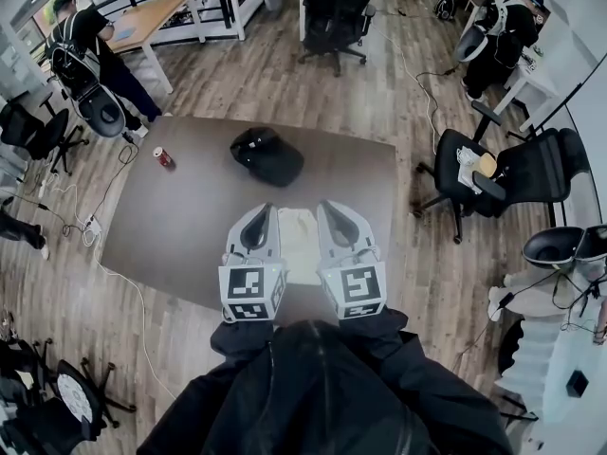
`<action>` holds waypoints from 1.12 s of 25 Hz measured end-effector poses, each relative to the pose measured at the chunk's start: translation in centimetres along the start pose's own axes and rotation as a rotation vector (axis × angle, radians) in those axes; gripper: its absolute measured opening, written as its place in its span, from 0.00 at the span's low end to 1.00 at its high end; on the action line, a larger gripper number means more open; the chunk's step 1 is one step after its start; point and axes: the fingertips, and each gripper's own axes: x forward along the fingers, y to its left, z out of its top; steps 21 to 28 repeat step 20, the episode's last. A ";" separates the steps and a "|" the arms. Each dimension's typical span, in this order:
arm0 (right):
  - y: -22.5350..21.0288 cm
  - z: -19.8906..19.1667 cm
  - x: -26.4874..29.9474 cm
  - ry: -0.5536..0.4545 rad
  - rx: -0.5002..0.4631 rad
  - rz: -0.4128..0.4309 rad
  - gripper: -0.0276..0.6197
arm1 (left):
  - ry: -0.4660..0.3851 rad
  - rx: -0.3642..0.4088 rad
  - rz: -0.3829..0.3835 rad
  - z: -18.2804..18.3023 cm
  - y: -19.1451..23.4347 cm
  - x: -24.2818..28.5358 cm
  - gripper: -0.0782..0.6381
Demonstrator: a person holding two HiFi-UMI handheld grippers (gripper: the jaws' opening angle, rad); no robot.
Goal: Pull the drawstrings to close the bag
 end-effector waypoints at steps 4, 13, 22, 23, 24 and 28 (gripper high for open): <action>-0.3 -0.3 0.2 0.007 0.001 0.003 0.07 | 0.008 0.000 -0.001 -0.2 0.0 0.3 0.15; -0.4 -0.9 0.5 0.019 0.001 0.015 0.07 | 0.027 -0.004 0.009 -0.9 0.3 0.5 0.15; -0.6 -1.2 0.1 0.023 -0.006 0.017 0.07 | 0.028 -0.001 0.013 -1.2 0.1 0.4 0.15; -0.6 -1.2 0.1 0.023 -0.006 0.017 0.07 | 0.028 -0.001 0.013 -1.2 0.1 0.4 0.15; -0.6 -1.2 0.1 0.023 -0.006 0.017 0.07 | 0.028 -0.001 0.013 -1.2 0.1 0.4 0.15; -0.6 -1.2 0.1 0.023 -0.006 0.017 0.07 | 0.028 -0.001 0.013 -1.2 0.1 0.4 0.15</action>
